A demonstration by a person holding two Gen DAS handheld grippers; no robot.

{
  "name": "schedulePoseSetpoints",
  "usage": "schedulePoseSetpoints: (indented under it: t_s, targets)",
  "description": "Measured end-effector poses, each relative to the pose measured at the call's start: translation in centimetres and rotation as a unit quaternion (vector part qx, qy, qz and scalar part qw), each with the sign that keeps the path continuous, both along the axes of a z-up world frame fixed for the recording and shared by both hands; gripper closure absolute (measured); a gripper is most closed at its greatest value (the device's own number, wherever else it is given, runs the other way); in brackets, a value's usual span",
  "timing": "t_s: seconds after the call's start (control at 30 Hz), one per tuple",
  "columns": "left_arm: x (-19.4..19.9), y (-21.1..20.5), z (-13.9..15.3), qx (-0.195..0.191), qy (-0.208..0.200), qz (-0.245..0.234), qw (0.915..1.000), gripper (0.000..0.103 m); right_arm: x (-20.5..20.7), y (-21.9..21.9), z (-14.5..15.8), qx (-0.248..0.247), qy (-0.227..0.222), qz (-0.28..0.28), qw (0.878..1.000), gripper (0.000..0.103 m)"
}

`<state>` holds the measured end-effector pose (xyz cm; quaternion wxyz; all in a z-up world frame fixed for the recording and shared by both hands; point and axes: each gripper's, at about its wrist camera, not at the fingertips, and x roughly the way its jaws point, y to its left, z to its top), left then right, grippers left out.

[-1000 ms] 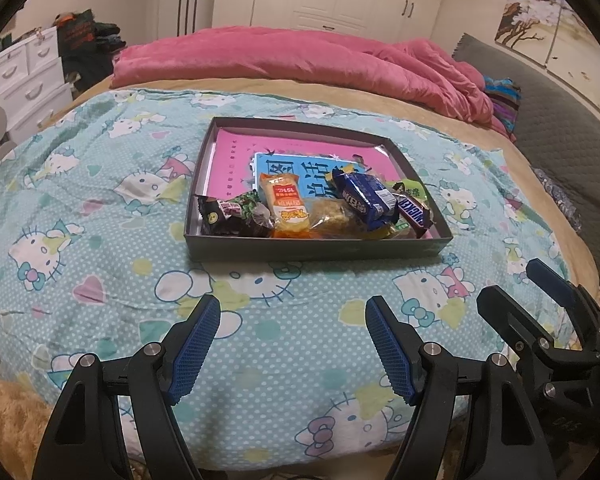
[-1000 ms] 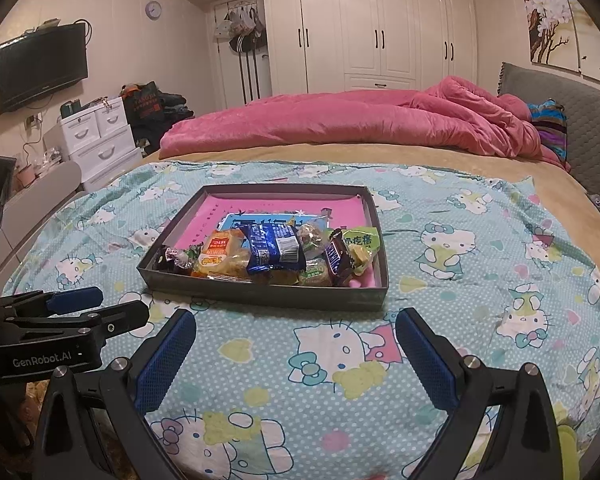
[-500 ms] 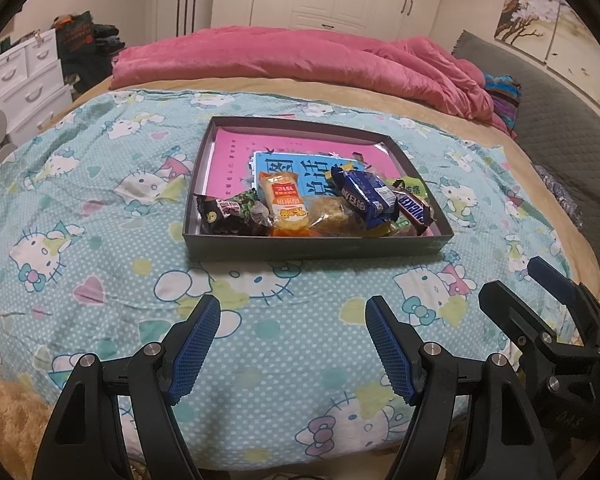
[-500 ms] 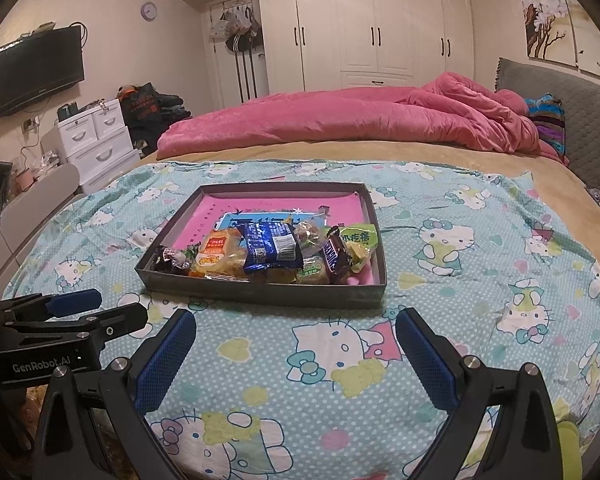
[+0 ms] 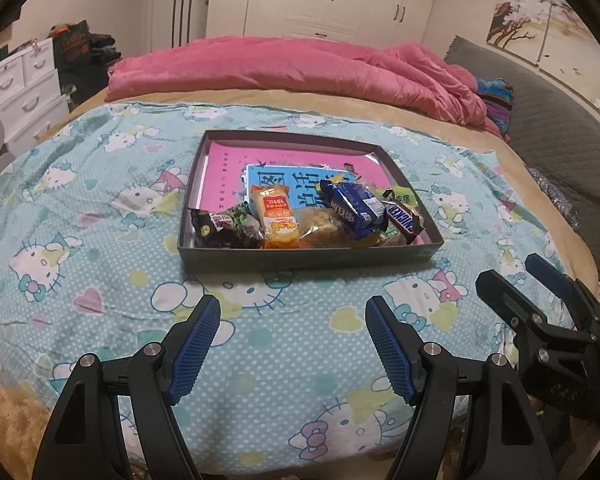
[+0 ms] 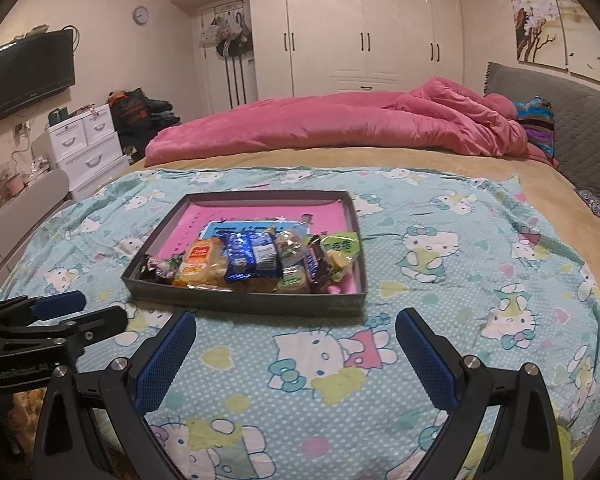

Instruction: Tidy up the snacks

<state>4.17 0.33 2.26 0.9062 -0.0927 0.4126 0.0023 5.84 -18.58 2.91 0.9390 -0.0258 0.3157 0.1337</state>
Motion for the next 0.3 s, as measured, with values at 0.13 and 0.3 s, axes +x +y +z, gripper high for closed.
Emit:
schedulePoseSetpoints:
  t_s: [0.13,0.3]
  targets:
    - [0.3,0.5,-0.1,-0.009,0.006,0.009,0.9999,0.027,0.7,-0.8,-0.1,-0.008,-0.004,-0.015,1.000,0.002]
    - [1.0,3.3,0.1,-0.044,-0.005,0.034,0.9984,0.027,2.8,-2.9,-0.6,-0.004,-0.002,-0.048,0.999,0.002]
